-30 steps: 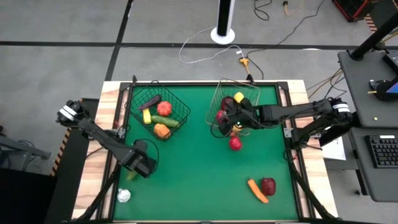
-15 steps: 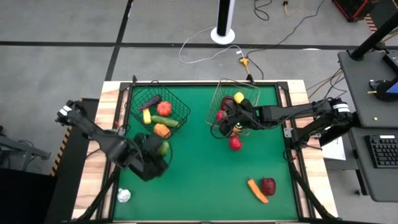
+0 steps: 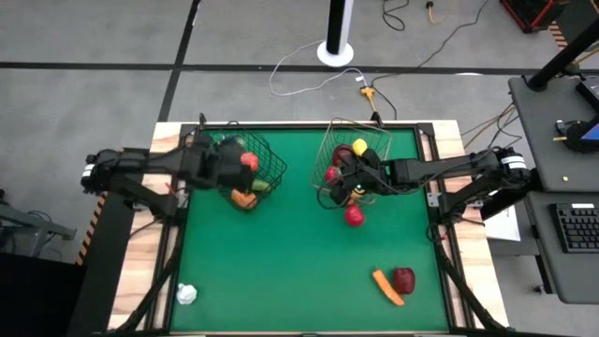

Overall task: Sort produce into baskets
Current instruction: Put the green cucumber into the black wire basket

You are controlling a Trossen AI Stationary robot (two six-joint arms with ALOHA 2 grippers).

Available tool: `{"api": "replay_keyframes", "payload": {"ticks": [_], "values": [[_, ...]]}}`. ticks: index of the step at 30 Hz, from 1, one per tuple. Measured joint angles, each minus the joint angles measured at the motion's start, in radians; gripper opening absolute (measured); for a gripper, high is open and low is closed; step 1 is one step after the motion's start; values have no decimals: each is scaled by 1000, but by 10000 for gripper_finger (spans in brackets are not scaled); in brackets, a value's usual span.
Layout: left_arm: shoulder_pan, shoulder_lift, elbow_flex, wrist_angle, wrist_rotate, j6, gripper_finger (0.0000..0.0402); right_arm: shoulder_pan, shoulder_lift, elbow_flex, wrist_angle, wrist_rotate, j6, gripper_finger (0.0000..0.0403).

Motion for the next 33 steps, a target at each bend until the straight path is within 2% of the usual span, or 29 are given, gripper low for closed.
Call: {"api": "replay_keyframes", "payload": {"ticks": [3, 7, 9, 11, 19, 33], "values": [[144, -16, -89, 96, 86, 108, 149, 6, 0, 0, -4, -4, 0, 249], [319, -31, -224, 290, 292, 280, 149, 15, 0, 0, -4, -19, -2, 253], [388, -31, -272, 359, 395, 332, 149, 19, 0, 0, -4, -19, -6, 256], [433, -27, -306, 398, 456, 362, 149, 23, 0, 0, -4, -19, -6, 259], [472, -2, -358, 405, 464, 401, 171, 26, 0, 0, -3, -19, -7, 267], [471, -1, -324, 439, 457, 401, 201, 26, 0, 0, -3, -19, -6, 272]]}}
